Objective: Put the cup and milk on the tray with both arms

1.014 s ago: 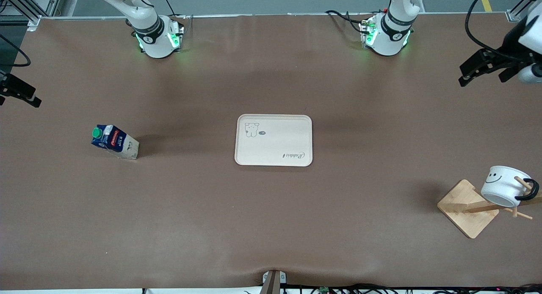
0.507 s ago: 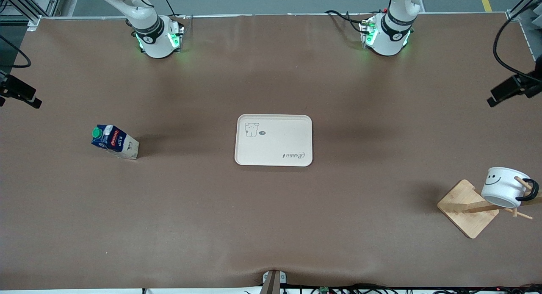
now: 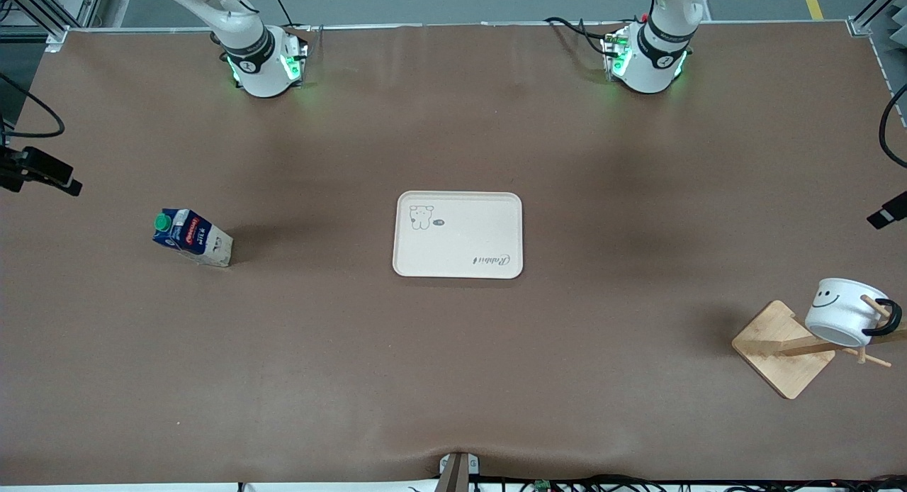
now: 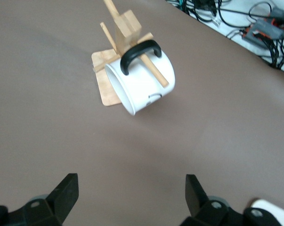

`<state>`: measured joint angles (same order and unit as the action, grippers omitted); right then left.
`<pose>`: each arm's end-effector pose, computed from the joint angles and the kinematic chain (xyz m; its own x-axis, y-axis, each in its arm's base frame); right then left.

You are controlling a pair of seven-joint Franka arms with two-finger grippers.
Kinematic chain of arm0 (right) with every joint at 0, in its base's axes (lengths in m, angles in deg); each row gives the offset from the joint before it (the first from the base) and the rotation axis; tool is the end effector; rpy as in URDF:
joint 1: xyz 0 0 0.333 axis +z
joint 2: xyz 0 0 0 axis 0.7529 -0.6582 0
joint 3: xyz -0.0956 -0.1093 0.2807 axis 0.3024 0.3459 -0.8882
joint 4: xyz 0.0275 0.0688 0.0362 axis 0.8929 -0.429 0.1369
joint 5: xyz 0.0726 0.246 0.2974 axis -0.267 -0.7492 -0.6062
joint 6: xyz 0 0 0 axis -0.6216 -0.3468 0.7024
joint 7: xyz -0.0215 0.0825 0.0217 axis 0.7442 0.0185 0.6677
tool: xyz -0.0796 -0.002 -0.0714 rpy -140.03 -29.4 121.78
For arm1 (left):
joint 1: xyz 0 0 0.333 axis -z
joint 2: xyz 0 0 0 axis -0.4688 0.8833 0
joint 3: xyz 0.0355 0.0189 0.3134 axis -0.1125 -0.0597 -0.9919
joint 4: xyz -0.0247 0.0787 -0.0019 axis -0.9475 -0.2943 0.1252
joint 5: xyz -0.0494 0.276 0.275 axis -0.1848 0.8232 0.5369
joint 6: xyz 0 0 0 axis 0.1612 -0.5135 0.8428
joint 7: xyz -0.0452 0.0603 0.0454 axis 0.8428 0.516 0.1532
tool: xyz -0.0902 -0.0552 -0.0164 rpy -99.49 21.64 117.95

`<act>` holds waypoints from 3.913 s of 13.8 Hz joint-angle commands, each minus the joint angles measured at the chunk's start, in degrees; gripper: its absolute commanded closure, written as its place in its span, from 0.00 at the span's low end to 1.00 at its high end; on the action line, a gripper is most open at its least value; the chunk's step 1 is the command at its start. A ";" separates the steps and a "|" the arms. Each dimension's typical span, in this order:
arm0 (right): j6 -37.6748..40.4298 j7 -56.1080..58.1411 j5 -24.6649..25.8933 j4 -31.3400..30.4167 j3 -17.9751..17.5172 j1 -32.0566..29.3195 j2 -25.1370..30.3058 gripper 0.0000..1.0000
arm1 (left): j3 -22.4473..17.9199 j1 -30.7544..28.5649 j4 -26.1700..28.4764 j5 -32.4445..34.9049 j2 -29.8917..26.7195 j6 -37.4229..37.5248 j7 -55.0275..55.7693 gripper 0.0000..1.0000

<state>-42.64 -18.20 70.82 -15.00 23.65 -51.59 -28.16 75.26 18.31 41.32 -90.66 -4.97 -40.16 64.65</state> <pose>0.5576 -0.0865 0.5944 0.9955 -0.0948 0.0041 -0.0947 -0.9953 -0.0177 0.5781 0.1325 0.5735 0.8788 0.4538 0.1475 0.4351 -0.8890 0.1424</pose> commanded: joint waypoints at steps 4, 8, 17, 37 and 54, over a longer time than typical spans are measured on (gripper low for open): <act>0.48 -0.46 0.07 2.85 -0.16 -0.41 -3.05 0.00 | 0.61 0.15 15.27 -1.19 -2.08 -24.40 -0.20 0.00; 0.65 -0.46 -0.02 4.17 -0.16 -0.50 -5.51 0.00 | 1.14 0.41 22.31 -1.19 -1.73 -35.49 -0.20 0.06; -0.92 -0.46 -0.02 4.87 -0.34 0.46 -8.67 0.00 | 3.77 0.50 25.49 -1.10 2.04 -51.84 -0.37 0.13; -2.07 -0.37 -0.73 4.69 -0.43 2.66 -13.95 0.00 | 4.30 0.50 27.43 -1.10 4.68 -58.01 -8.46 0.86; -3.21 -1.07 -3.54 -1.54 -0.16 1.78 -17.65 0.00 | 13.44 0.50 26.29 -0.58 -0.23 -48.36 -7.32 1.00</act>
<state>-45.37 -18.68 68.06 -15.35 23.61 -49.49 -46.22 87.20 19.03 67.63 -90.86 -3.26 -91.49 56.72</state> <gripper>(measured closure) 0.000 0.925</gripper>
